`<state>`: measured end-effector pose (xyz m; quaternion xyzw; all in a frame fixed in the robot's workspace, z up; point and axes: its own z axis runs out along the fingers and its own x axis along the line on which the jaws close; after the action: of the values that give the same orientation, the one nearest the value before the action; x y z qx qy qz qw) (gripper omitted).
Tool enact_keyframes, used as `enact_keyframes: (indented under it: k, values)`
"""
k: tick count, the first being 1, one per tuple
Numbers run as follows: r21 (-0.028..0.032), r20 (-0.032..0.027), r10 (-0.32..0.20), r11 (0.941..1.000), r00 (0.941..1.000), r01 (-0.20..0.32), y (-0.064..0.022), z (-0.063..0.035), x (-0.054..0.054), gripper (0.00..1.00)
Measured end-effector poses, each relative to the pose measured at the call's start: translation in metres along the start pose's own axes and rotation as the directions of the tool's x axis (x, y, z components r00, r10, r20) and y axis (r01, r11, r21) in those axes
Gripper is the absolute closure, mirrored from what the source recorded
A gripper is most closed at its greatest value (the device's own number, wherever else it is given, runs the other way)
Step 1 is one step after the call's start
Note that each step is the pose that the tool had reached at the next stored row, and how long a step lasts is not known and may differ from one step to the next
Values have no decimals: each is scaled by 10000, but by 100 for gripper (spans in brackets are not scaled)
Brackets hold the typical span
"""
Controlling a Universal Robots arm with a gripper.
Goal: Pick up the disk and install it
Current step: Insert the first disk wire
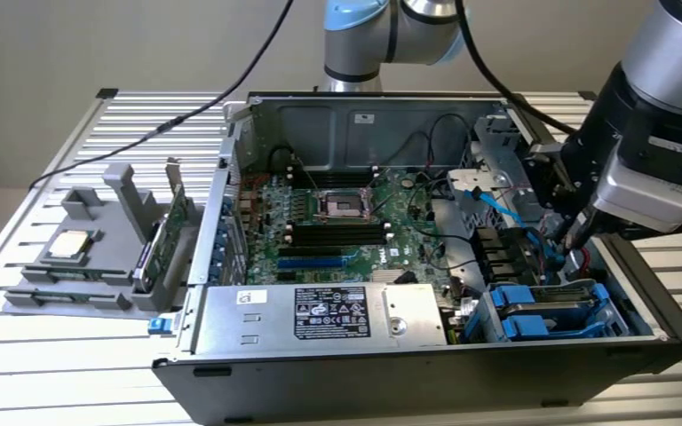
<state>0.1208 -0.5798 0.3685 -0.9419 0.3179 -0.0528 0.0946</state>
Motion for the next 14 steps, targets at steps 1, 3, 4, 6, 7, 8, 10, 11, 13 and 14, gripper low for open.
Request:
enact_keyframes:
  k: [1, 3, 4, 6, 7, 8, 10, 11, 13, 14]
  values:
    - [28, -1, -16, 10000, 10000, 16, -3, 1, 4, 76]
    - [88, 6, -52, 9999, 10000, 52, -10, 2, 13, 76]
    - [114, 13, -69, 9999, 10000, 69, -14, 4, 18, 76]
    - [148, 26, -100, 9998, 9999, 100, -21, 5, 28, 76]
    - [157, 31, -114, 9998, 9999, 113, -25, 6, 32, 76]
    - [164, 36, -125, 9998, 9999, 124, -28, 7, 37, 76]
    - [168, 41, -142, 9998, 9999, 141, -32, 11, 42, 76]
    - [168, 42, -147, 9998, 9999, 147, -33, 12, 44, 76]
    - [166, 45, -160, 9997, 9999, 159, -34, 17, 48, 76]
    - [162, 49, -166, 9997, 9999, 165, -36, 20, 51, 76]
